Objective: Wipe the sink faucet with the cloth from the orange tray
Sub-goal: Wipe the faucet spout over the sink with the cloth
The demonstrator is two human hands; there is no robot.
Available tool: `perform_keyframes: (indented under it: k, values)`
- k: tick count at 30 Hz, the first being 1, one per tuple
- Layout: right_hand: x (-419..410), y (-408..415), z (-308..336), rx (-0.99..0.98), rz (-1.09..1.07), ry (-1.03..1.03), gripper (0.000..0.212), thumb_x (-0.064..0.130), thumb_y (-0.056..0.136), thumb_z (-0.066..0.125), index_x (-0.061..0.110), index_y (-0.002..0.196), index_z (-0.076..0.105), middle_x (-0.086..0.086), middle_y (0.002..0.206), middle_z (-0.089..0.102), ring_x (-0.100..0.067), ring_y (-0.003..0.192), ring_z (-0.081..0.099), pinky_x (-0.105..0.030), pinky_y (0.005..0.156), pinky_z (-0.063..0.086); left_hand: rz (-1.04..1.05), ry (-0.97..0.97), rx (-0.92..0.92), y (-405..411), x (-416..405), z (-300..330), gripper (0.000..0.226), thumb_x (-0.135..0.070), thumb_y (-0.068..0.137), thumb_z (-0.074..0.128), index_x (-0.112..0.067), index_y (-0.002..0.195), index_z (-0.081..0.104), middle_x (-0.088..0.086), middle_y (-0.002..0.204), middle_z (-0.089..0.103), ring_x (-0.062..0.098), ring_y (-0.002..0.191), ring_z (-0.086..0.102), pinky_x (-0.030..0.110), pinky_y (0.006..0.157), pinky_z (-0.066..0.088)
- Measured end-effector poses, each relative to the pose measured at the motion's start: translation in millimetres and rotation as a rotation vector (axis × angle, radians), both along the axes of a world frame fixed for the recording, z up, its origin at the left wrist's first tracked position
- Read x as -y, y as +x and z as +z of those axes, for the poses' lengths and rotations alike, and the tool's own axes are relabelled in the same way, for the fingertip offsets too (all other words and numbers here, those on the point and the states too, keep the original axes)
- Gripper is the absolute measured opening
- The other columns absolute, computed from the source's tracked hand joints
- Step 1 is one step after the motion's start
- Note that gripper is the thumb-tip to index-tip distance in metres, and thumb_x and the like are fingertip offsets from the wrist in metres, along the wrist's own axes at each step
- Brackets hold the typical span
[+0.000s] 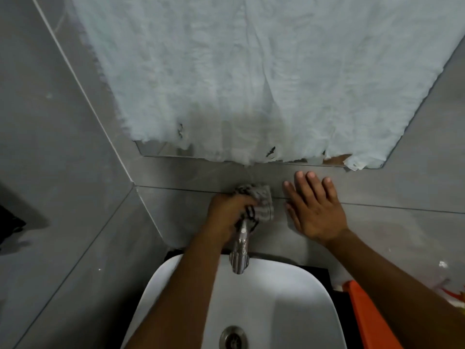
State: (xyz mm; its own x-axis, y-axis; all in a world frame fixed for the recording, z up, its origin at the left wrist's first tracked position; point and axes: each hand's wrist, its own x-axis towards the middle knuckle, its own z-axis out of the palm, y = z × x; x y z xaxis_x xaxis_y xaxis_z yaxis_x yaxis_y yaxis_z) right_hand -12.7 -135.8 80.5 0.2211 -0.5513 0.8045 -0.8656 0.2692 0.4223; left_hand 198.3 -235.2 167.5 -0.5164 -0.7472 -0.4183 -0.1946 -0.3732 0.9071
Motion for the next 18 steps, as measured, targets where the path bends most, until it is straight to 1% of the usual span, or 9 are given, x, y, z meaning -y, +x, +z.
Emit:
perform_keyframes:
  k: [1,2,3,6,8,10,12,15,18]
  values:
    - [0.4,-0.7,-0.6,0.004,-0.007,-0.001,0.069,0.042,0.091,0.059,0.019,0.152,0.036,-0.009,0.166,0.014,-0.029,0.153,0.013,-0.046,0.125,0.009,-0.063,0.300,-0.152,6.8,2.7,-0.2,0.018,-0.021,0.082,0.068,-0.006,0.088,0.076,0.013,0.082,0.076,0.025,0.070,0.074,0.034,0.067,0.061]
    - [0.7,-0.7,-1.3,0.008,-0.007,0.002,0.069,0.042,0.091,0.059,0.019,0.152,0.035,-0.008,0.167,0.013,-0.028,0.154,0.012,-0.046,0.125,0.008,-0.102,0.431,-0.208,11.4,4.4,-2.6,0.023,-0.023,0.082,0.067,-0.006,0.093,0.076,0.013,0.084,0.077,0.028,0.080,0.073,0.040,0.079,0.060]
    - [1.3,-0.7,-2.1,0.009,-0.003,0.007,0.069,0.042,0.091,0.058,0.019,0.153,0.034,-0.008,0.167,0.011,-0.028,0.154,0.010,-0.046,0.125,0.007,-0.112,0.415,-0.184,12.7,5.8,-5.9,0.028,-0.025,0.081,0.067,-0.005,0.098,0.076,0.012,0.086,0.078,0.029,0.086,0.071,0.043,0.084,0.057]
    - [2.4,-0.6,-0.3,0.012,-0.012,0.002,0.070,0.041,0.092,0.058,0.019,0.153,0.033,-0.008,0.166,0.014,-0.027,0.154,0.008,-0.046,0.125,0.006,-0.017,0.096,-0.032,2.5,2.8,-1.8,0.024,-0.015,0.075,0.077,-0.002,0.095,0.076,0.008,0.074,0.080,0.022,0.069,0.076,0.031,0.059,0.062]
    - [1.3,0.5,2.0,0.014,-0.003,-0.002,0.070,0.041,0.092,0.057,0.019,0.153,0.033,-0.010,0.162,0.022,-0.028,0.154,0.007,-0.046,0.124,0.007,0.018,-0.250,0.131,-3.2,-2.9,2.3,0.031,-0.016,0.076,0.078,-0.001,0.103,0.074,0.012,0.088,0.080,0.025,0.080,0.076,0.037,0.074,0.064]
    - [0.4,0.8,4.3,0.017,-0.017,0.007,0.070,0.041,0.092,0.057,0.018,0.154,0.032,-0.012,0.159,0.027,-0.028,0.154,0.005,-0.046,0.124,0.006,0.003,-0.554,0.392,-3.4,-19.5,4.6,0.053,-0.031,0.080,0.074,-0.002,0.123,0.060,0.014,0.111,0.074,0.029,0.099,0.070,0.040,0.090,0.058]
    - [-0.2,3.5,5.0,0.024,-0.029,0.011,0.071,0.041,0.093,0.056,0.017,0.154,0.031,-0.013,0.158,0.028,-0.028,0.154,0.004,-0.046,0.124,0.005,0.012,-0.750,0.565,6.5,-40.8,1.9,0.062,-0.038,0.086,0.067,-0.004,0.133,0.044,0.016,0.118,0.069,0.032,0.105,0.067,0.040,0.089,0.055]
    - [-0.8,6.4,5.9,0.039,-0.028,0.014,0.071,0.041,0.093,0.056,0.018,0.154,0.029,-0.013,0.158,0.029,-0.028,0.154,0.005,-0.047,0.123,0.007,0.053,-0.835,0.426,34.0,-67.2,-13.7,0.052,-0.037,0.086,0.070,-0.013,0.125,0.046,0.009,0.114,0.070,0.025,0.100,0.069,0.036,0.083,0.059]
    - [-1.1,6.9,6.6,0.045,-0.030,0.010,0.070,0.042,0.094,0.055,0.018,0.155,0.029,-0.012,0.158,0.028,-0.029,0.154,0.006,-0.047,0.123,0.009,0.075,-0.738,0.234,71.0,-84.6,-35.9,0.040,-0.038,0.079,0.077,-0.027,0.109,0.053,-0.013,0.098,0.069,0.004,0.088,0.068,0.016,0.070,0.055]
